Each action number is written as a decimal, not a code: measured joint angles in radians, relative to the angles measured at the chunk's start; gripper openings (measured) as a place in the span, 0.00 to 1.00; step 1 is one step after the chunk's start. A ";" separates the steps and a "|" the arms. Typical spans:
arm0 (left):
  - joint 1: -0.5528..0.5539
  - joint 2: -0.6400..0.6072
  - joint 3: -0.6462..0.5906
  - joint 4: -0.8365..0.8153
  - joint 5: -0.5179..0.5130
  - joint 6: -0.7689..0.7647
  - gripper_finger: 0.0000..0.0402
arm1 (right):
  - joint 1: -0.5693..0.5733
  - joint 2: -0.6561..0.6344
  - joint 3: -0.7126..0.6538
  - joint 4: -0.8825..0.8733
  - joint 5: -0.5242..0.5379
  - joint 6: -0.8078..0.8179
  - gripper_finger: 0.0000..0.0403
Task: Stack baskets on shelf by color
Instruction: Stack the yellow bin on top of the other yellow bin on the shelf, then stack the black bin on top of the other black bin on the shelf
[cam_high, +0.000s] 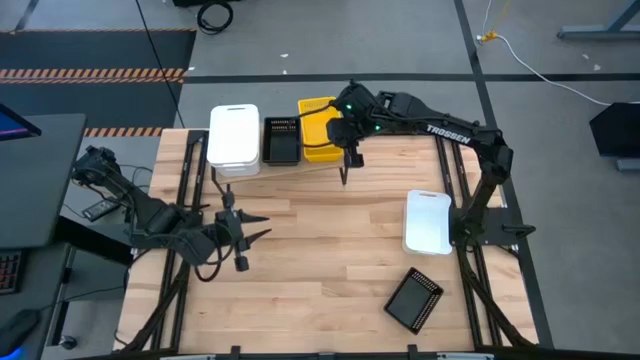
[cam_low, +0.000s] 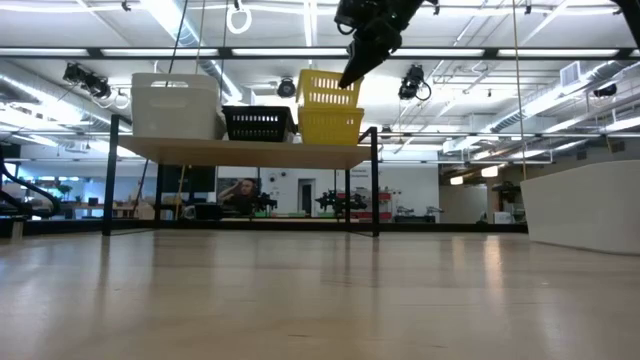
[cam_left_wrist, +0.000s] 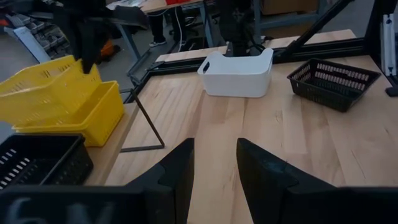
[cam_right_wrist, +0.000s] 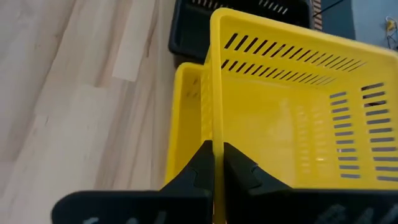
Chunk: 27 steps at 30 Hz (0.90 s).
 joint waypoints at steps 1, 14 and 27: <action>0.000 0.000 0.000 0.001 -0.001 0.000 0.32 | 0.003 0.000 -0.005 -0.001 0.000 0.009 0.03; 0.000 0.000 0.000 0.000 0.000 -0.006 0.32 | 0.058 0.000 -0.039 0.015 0.080 0.109 0.04; 0.000 0.000 0.000 0.000 0.000 -0.006 0.32 | 0.057 0.000 -0.039 0.020 0.119 0.135 0.27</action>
